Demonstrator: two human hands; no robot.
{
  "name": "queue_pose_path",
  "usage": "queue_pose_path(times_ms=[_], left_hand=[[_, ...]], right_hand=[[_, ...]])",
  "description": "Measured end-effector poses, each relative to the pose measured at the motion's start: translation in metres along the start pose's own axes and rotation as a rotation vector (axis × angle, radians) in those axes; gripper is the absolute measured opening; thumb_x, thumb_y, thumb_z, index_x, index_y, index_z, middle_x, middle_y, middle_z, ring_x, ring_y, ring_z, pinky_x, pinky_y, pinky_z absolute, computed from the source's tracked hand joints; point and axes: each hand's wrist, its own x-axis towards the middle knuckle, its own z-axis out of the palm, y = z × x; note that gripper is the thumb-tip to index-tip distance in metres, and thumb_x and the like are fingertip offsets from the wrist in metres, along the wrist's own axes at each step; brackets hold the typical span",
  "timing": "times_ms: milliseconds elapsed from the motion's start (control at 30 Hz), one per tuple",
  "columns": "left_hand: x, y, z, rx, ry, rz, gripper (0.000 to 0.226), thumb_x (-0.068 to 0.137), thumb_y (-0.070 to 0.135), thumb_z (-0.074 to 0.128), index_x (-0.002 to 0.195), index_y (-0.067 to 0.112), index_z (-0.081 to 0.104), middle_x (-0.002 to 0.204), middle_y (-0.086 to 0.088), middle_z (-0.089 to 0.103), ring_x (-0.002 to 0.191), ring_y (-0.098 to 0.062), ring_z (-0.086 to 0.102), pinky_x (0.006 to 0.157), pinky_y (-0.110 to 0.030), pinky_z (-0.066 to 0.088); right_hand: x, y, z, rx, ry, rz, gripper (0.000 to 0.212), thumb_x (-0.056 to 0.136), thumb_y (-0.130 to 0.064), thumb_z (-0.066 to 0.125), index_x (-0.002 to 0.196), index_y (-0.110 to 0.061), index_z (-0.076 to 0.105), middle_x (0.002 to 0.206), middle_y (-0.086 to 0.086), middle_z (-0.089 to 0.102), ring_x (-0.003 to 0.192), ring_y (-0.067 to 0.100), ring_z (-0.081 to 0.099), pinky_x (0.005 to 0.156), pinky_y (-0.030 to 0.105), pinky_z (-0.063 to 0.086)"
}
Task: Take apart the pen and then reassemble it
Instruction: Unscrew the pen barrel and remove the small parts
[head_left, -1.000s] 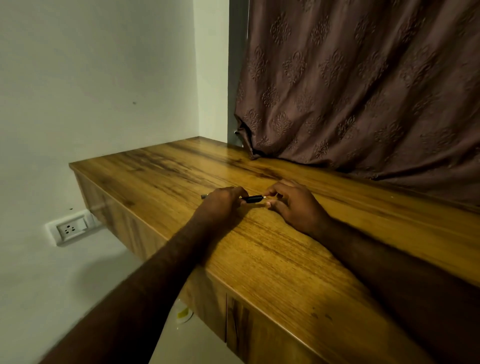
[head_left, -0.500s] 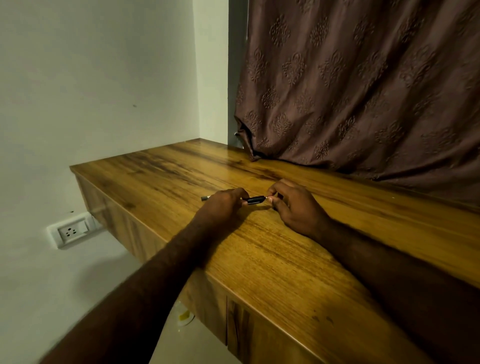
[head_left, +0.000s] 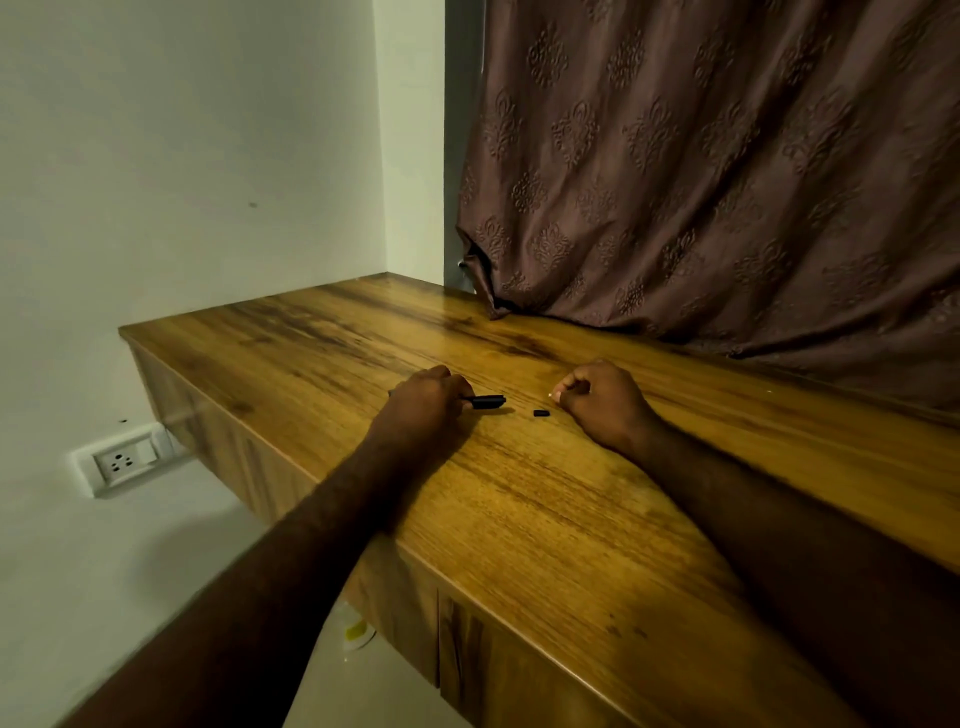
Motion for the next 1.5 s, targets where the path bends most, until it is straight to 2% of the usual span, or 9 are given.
queue_pose_path(times_ms=[233,433,600,700,767,833,967,1100,1500], left_hand=[[0.001,-0.004,0.001,0.007,-0.019,-0.002,0.019,0.083,0.024,0.062,0.098,0.018,0.072,0.092,-0.008,0.062,0.082,-0.026,0.061,0.073,-0.043,0.054],[0.000,-0.002,-0.003,0.016,-0.063,-0.017,0.038,0.080,0.041,0.047,0.101,0.018,0.070,0.092,-0.008,0.060,0.081,-0.025,0.059,0.072,-0.043,0.053],[0.000,0.002,-0.004,0.015,-0.063,-0.035,0.024,0.084,0.028,0.059,0.102,0.015,0.070,0.094,-0.010,0.061,0.083,-0.028,0.060,0.072,-0.041,0.053],[-0.001,0.001,-0.004,0.002,-0.059,-0.025,0.024,0.085,0.027,0.059,0.103,0.016,0.069,0.095,-0.009,0.061,0.083,-0.027,0.060,0.072,-0.041,0.053],[-0.003,0.003,-0.006,-0.005,-0.054,-0.018,0.029,0.084,0.033,0.054,0.104,0.017,0.067,0.096,-0.009,0.059,0.080,-0.026,0.060,0.068,-0.040,0.053],[-0.003,0.004,-0.007,-0.012,-0.042,-0.007,0.035,0.081,0.037,0.049,0.105,0.019,0.067,0.096,-0.009,0.058,0.077,-0.026,0.060,0.065,-0.039,0.053],[-0.004,0.007,-0.009,0.023,-0.035,0.028,0.028,0.086,0.033,0.056,0.109,0.020,0.066,0.097,-0.008,0.057,0.076,-0.025,0.059,0.065,-0.039,0.053],[-0.005,0.008,-0.009,-0.004,-0.022,0.049,0.027,0.086,0.034,0.061,0.109,0.020,0.065,0.097,-0.007,0.057,0.076,-0.022,0.059,0.065,-0.036,0.052],[-0.018,0.007,-0.019,-0.016,-0.087,0.007,0.016,0.079,0.034,0.062,0.084,0.021,0.070,0.078,-0.002,0.069,0.075,-0.026,0.065,0.063,-0.036,0.052]], right_hand=[[0.001,0.001,0.000,0.060,-0.055,0.028,0.007,0.079,-0.008,0.073,0.077,-0.003,0.076,0.085,0.008,0.075,0.075,0.006,0.062,0.070,0.016,0.042],[0.002,0.003,0.000,0.081,-0.068,0.037,0.008,0.080,-0.009,0.074,0.079,-0.002,0.075,0.085,0.008,0.075,0.073,0.006,0.062,0.066,0.014,0.041],[0.002,0.005,0.000,0.125,-0.077,0.047,0.008,0.081,-0.011,0.073,0.080,-0.003,0.075,0.079,0.001,0.073,0.067,0.000,0.059,0.060,0.010,0.040],[0.004,0.008,-0.002,0.359,0.076,0.154,0.017,0.084,-0.026,0.070,0.071,-0.015,0.073,0.060,-0.014,0.065,0.056,-0.003,0.056,0.058,0.023,0.047],[0.007,0.011,-0.006,0.488,0.288,0.178,0.027,0.087,-0.034,0.064,0.066,-0.018,0.069,0.062,-0.008,0.065,0.060,0.006,0.057,0.066,0.034,0.049],[0.002,0.005,-0.011,0.430,0.417,0.095,0.028,0.089,-0.034,0.061,0.068,-0.016,0.064,0.061,-0.006,0.059,0.058,0.008,0.052,0.063,0.030,0.044],[-0.021,-0.028,-0.002,0.217,0.135,-0.193,0.009,0.087,-0.029,0.063,0.088,-0.020,0.064,0.079,-0.002,0.065,0.071,0.013,0.059,0.062,0.030,0.049],[-0.026,-0.042,0.013,-0.156,-0.033,-0.468,0.033,0.086,-0.028,0.064,0.118,-0.018,0.062,0.107,0.001,0.064,0.099,0.016,0.056,0.082,0.028,0.043],[-0.017,-0.044,0.022,-0.289,-0.109,-0.547,0.025,0.090,-0.032,0.058,0.113,-0.030,0.068,0.102,-0.006,0.061,0.109,0.019,0.046,0.088,0.037,0.032]])
